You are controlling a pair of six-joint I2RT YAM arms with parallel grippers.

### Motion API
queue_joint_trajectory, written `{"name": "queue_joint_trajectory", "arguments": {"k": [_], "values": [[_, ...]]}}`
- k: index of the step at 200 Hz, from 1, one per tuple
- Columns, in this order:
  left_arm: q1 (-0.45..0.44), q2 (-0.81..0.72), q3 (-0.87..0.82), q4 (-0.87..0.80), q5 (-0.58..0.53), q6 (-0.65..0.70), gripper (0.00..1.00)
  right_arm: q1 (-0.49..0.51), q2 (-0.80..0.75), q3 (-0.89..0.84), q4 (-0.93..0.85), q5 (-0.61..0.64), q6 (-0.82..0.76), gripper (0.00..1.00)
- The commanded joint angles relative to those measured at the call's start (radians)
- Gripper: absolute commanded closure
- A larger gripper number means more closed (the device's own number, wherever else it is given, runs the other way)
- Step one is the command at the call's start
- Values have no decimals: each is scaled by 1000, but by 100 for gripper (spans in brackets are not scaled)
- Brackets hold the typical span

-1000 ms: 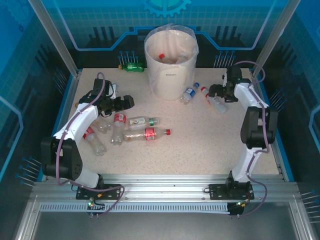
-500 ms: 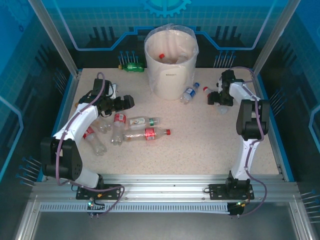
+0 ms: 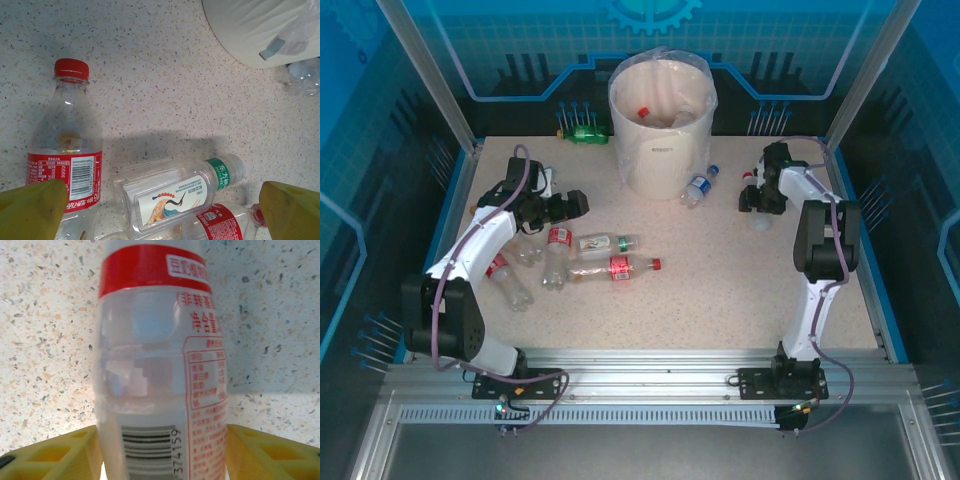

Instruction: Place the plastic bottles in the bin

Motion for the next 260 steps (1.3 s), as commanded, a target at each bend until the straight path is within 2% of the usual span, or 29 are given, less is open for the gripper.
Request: {"name": "queue_joint_trajectory", "arguments": {"k": [1,51,95,139,190,220,260], "values": [[11,-32,-9,9,21,1,1,1,-69,-20,-5,-7,19,40],[12,-55,-13,10,44,-1,1,5,-149,-82,18,-31,70,44],[11,-47,-13,21,71,-16,1,6,-323,-147,18,-59,90,45],[12,-43,-13,17,67,-11,1,6,-505,-87,-44,-81,101,48],[11,-52,-17,22,72,-21,1,52,-654,18,-30,-141,158,49],[11,-52,-19,20,73,-15,1,108,-653,136,-30,-162,164,50],[11,-43,-18,15,73,-14,1,175,-525,329,3,-247,148,51]]}}
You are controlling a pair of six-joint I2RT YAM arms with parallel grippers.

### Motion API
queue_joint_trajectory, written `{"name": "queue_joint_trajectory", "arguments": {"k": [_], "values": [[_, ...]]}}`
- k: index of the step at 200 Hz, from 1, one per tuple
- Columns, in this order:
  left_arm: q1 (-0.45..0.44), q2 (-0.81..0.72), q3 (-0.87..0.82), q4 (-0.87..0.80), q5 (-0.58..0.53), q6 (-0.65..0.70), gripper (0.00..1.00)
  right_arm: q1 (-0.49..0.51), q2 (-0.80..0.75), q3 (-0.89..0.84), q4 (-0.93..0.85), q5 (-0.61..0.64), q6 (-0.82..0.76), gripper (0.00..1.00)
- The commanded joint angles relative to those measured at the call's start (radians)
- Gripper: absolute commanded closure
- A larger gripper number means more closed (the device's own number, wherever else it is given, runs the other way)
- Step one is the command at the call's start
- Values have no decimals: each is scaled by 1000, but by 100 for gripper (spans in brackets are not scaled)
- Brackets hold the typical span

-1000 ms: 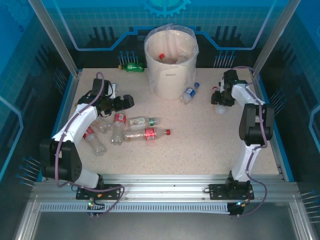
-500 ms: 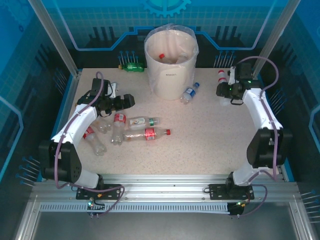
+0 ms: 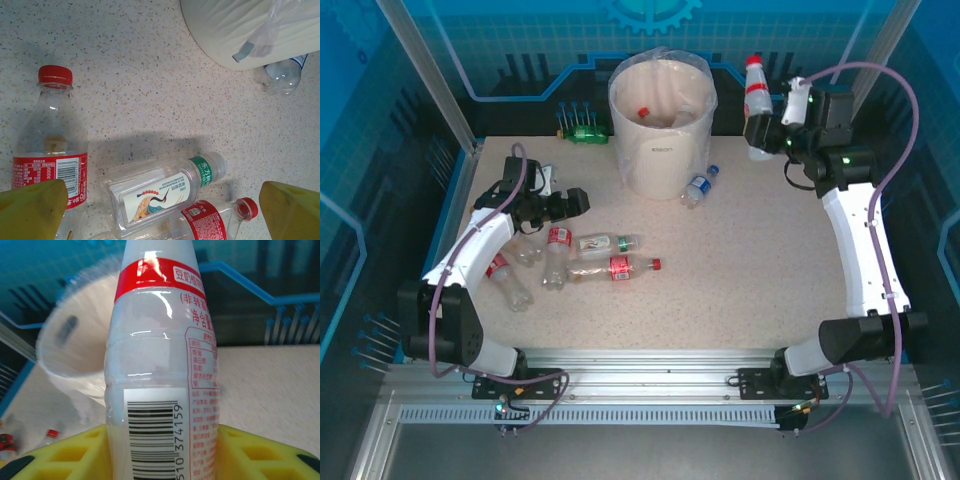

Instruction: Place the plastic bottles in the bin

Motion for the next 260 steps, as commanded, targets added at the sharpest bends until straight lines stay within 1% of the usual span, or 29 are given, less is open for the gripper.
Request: {"name": "queue_joint_trajectory", "arguments": {"k": [1,17,49,68,92,116,142,162,194,232,260], "values": [[9,-12,-17,5,28,-13,1,42,80,97,27,-72,-1,51],[6,-18,-18,3,30,-13,1,72,135,151,91,-86,-13,51],[6,-37,-23,0,14,-4,1,121,270,236,275,-177,-99,50],[5,-37,-22,-1,14,-4,1,155,365,301,345,-155,-167,49],[4,-42,-19,-5,16,-2,1,176,505,435,352,-132,-192,49],[5,-53,-21,-6,1,9,1,194,651,598,298,-118,-207,48],[4,-51,-17,-14,-4,18,1,224,757,703,249,-75,-259,48],[4,-56,-17,-13,-7,22,1,231,775,686,261,-70,-254,47],[5,-54,-18,-17,-23,32,1,244,755,578,324,-56,-276,44],[4,-51,-19,-17,-16,32,1,246,771,568,307,-51,-279,41],[6,-42,-17,-17,-4,29,1,247,775,564,304,-36,-279,35]]}}
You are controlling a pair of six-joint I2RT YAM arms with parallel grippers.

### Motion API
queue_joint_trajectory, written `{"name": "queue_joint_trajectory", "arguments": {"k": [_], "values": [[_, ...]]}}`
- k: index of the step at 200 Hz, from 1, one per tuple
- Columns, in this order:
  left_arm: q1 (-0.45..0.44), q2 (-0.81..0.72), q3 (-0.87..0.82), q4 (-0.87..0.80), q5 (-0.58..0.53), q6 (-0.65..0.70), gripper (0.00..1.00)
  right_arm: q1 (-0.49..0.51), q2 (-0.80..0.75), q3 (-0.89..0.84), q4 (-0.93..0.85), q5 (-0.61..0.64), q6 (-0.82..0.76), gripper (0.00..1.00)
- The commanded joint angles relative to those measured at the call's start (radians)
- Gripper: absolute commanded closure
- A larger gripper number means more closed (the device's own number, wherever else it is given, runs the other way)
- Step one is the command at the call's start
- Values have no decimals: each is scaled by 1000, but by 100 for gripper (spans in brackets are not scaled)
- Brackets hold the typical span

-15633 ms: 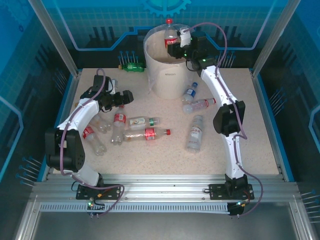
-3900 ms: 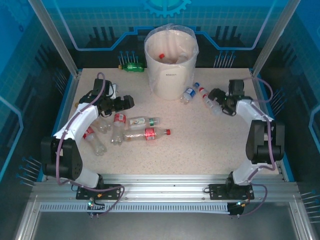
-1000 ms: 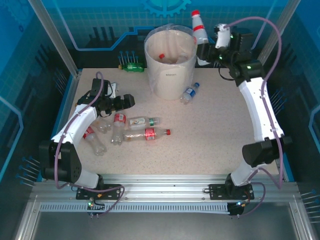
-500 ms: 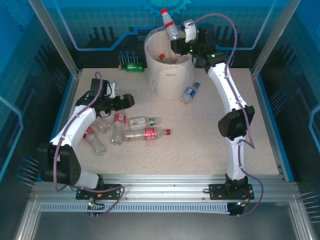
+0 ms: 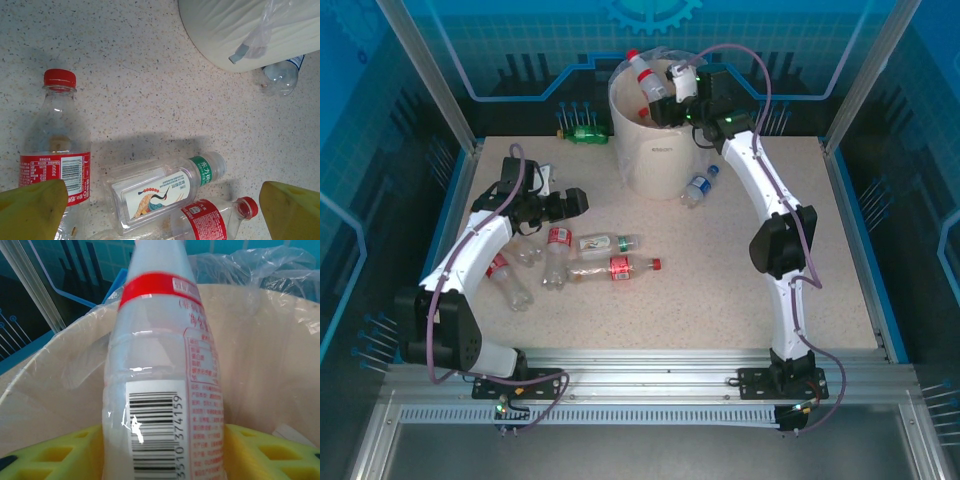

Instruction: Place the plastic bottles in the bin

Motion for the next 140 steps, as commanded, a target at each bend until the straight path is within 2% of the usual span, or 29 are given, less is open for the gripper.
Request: {"name": "queue_joint_trajectory", "arguments": {"k": [1,11,46,75,103,140], "values": [[6,-14,-9,-13,8,21,1,11,0,-3,21,23,-14,35],[6,-13,-9,-13,9,21,1,11,0,-4,20,25,-16,33],[7,-8,-12,-13,8,22,1,11,-1,8,8,38,-30,16],[8,-8,-9,-13,12,22,1,14,-7,51,-27,39,-43,11],[8,-8,-11,-13,12,22,1,25,-70,53,-49,51,-55,0],[6,-6,-10,-14,13,23,1,31,-217,-15,-74,89,-25,0]]}}
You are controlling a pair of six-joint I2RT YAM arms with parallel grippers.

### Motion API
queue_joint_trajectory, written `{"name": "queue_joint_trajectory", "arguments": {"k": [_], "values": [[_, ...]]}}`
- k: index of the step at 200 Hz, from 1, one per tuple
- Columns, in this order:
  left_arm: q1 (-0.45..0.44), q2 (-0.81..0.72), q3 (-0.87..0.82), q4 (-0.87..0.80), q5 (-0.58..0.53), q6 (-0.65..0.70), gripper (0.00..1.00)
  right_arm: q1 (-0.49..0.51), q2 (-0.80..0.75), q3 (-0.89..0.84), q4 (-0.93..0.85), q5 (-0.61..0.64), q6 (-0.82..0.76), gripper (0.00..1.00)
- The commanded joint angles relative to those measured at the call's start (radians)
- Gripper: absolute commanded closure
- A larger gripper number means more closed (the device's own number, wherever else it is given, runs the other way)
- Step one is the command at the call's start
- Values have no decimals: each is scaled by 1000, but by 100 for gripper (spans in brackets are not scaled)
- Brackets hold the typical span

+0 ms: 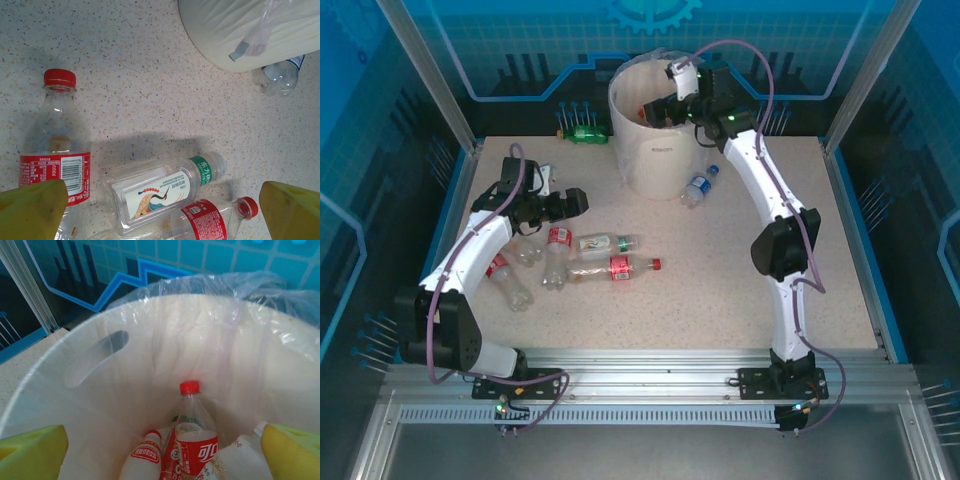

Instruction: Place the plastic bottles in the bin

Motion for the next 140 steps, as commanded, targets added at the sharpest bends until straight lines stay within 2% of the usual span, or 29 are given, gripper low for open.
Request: {"name": "queue_joint_trajectory", "arguments": {"k": [1,24,51,81,98,122,140], "values": [[6,-5,-10,-14,13,23,1,19,-162,-21,-23,38,18,0],[7,-6,-10,-16,8,25,1,11,-288,-121,-70,105,66,0],[7,-9,-9,-18,6,27,1,-45,-494,-409,-40,115,188,2],[7,-8,-8,-21,11,24,1,-197,-713,-785,57,-44,401,9],[6,-7,-9,-18,14,22,1,-265,-784,-943,81,-100,447,9],[6,0,-9,-18,22,21,1,-334,-804,-1127,171,-218,524,9],[6,5,-10,-16,31,19,1,-360,-768,-1223,271,-310,615,13]]}}
